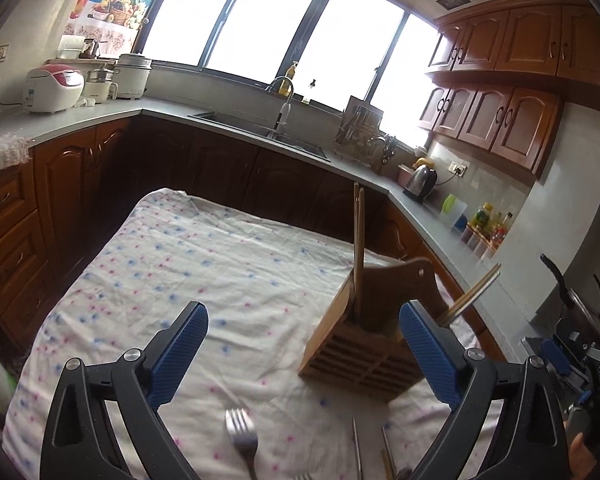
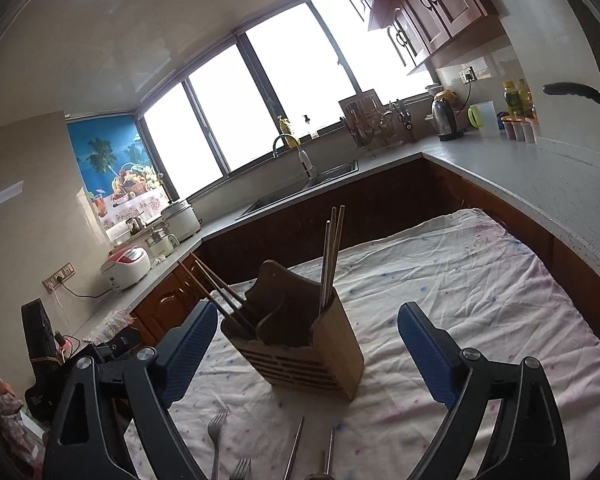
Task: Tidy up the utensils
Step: 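Withdraw both open tools from the holder back over the utensils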
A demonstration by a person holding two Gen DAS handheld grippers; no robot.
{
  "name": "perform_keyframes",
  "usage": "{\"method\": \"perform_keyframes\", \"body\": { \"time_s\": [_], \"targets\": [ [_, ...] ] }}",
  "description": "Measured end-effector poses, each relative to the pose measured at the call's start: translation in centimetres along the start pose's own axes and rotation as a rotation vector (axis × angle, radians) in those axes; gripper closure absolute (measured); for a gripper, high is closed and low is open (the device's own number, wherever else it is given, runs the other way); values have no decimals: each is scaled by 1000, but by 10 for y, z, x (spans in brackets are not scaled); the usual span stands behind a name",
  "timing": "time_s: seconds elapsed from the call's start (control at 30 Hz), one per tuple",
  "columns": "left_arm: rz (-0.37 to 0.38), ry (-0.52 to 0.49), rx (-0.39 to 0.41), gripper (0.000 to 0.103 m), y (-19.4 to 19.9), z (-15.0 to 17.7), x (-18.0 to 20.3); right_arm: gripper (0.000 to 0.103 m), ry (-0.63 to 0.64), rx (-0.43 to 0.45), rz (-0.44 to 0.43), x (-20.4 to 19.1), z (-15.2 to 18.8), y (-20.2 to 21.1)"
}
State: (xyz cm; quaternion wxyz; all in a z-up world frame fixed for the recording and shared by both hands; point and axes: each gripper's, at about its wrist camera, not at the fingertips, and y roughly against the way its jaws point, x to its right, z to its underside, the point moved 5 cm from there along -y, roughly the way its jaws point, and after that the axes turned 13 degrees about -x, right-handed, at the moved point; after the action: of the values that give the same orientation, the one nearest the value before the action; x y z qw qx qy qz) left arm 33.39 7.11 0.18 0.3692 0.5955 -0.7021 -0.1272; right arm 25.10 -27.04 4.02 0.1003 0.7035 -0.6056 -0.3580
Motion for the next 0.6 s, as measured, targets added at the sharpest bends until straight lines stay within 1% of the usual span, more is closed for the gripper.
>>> {"method": "perform_keyframes", "body": {
  "time_s": [0.1, 0.27, 0.47, 0.6],
  "targets": [
    [-11, -17, -26, 6, 15, 15, 2, 10, 12, -16, 2, -1, 16, 10],
    [-19, -34, -46, 6, 42, 39, 9, 10, 21, -39, 19, 2, 40, 26],
    [-21, -25, -79, 6, 67, 65, 9, 10, 26, -60, 31, 3, 63, 42],
    [-20, -17, -108, 6, 80, 81, 7, 10, 30, -79, 34, 2, 77, 45]
  ]
}}
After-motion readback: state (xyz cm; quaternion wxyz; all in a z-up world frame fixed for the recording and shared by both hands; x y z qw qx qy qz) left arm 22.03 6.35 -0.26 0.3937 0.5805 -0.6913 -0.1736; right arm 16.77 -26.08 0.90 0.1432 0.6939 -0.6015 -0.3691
